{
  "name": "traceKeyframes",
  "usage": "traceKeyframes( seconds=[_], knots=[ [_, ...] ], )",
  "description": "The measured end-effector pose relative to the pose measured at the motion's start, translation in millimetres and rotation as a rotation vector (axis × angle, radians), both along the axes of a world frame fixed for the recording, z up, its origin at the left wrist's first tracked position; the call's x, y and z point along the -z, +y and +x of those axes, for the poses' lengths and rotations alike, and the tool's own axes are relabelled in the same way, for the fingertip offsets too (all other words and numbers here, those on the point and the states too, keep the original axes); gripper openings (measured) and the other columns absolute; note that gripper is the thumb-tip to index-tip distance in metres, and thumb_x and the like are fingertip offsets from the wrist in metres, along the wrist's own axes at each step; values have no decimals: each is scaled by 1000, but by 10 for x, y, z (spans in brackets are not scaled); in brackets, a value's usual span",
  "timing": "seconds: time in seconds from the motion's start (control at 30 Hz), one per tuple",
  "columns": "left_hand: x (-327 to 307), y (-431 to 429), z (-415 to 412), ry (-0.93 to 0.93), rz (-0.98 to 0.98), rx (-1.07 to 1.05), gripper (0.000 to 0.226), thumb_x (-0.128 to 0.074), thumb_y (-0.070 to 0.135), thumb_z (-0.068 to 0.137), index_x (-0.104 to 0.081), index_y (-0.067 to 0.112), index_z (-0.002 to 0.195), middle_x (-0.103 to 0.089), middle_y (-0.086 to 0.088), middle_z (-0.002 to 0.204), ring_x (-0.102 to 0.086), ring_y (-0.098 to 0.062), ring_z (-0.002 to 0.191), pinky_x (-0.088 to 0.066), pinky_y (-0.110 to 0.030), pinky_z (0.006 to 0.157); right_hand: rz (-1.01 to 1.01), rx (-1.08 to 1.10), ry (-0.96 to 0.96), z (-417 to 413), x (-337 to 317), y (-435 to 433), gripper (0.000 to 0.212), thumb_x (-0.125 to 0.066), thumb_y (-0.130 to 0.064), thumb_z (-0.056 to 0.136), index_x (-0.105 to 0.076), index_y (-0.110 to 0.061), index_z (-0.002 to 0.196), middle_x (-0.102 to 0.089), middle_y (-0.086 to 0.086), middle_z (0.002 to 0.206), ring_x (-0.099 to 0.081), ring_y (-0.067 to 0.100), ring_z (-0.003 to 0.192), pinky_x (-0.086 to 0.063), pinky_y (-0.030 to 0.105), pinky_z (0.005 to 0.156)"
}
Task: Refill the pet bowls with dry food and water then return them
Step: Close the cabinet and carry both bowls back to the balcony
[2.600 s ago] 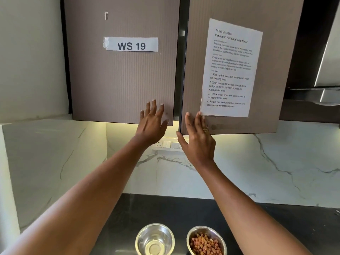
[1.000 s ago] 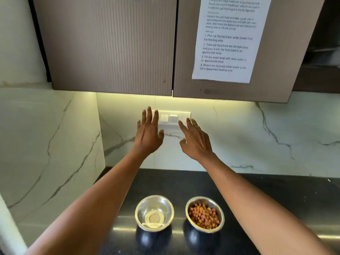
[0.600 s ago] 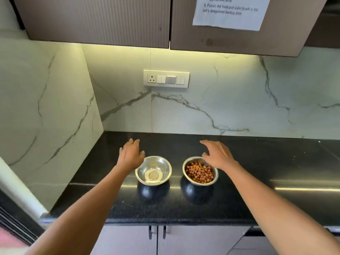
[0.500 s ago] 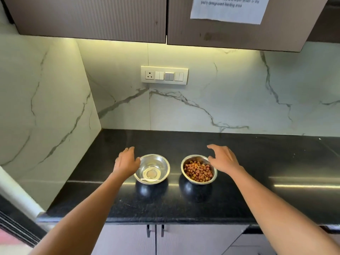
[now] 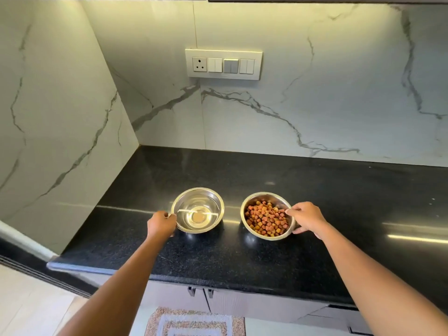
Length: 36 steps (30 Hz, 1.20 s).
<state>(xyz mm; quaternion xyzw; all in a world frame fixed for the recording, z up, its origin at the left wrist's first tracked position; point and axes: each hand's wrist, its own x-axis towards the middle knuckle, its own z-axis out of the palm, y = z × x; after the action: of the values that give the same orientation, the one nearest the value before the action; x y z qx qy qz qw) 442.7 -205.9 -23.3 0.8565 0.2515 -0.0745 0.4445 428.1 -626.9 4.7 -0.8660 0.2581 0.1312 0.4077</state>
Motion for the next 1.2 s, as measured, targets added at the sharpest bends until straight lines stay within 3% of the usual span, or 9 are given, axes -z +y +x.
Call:
traceKeyframes(
  seconds=[0.1,0.27,0.43,0.73,0.87,0.97,1.2],
  knots=[
    [43,-37,30,32,-226,-118,20,-57,12,97,-72,-1,96,-75,-21,88,-75,-30,70,-66,-43,64,6,-31,13,98,92,2,13,-63,-14,103,-71,-5,102,-71,15,106,-74,29,93,-68,47,64],
    [110,-57,125,75,-365,-137,18,-56,9,99,-69,-3,99,-76,-25,82,-77,-36,69,-64,-44,58,37,-73,40,201,175,-50,19,-54,-17,107,-71,-12,102,-72,13,102,-75,27,90,-67,40,61],
    [153,-51,164,71,-378,-146,18,-55,8,101,-67,-5,97,-74,-28,79,-76,-35,63,-62,-42,54,34,-116,22,250,200,-72,24,-52,-18,107,-73,-9,97,-75,13,96,-77,26,82,-61,31,51],
    [205,-53,113,15,-347,-150,29,-54,4,99,-69,-19,89,-69,-23,61,-71,-31,51,-59,-32,46,0,-112,-39,247,250,-57,29,-54,-15,104,-74,4,94,-75,15,91,-76,25,79,-60,29,51],
    [242,-64,81,-11,-321,-165,30,-54,4,99,-70,-17,84,-69,-20,56,-72,-31,50,-59,-33,46,-15,-108,-58,222,268,-36,30,-55,-15,104,-74,3,90,-75,13,86,-75,21,75,-59,28,51],
    [259,-78,51,-28,-304,-166,30,-53,3,97,-66,-20,83,-70,-21,57,-72,-35,51,-60,-34,46,-19,-107,-85,206,281,-24,33,-56,-12,103,-69,-3,74,-72,8,75,-72,9,60,-53,20,44],
    [208,-93,-21,-45,-259,-166,32,-55,6,97,-66,-15,76,-71,-20,58,-71,-32,48,-58,-31,43,-26,-138,-105,234,233,45,35,-55,-14,103,-67,-9,71,-73,7,73,-74,14,61,-53,22,44]
  ],
)
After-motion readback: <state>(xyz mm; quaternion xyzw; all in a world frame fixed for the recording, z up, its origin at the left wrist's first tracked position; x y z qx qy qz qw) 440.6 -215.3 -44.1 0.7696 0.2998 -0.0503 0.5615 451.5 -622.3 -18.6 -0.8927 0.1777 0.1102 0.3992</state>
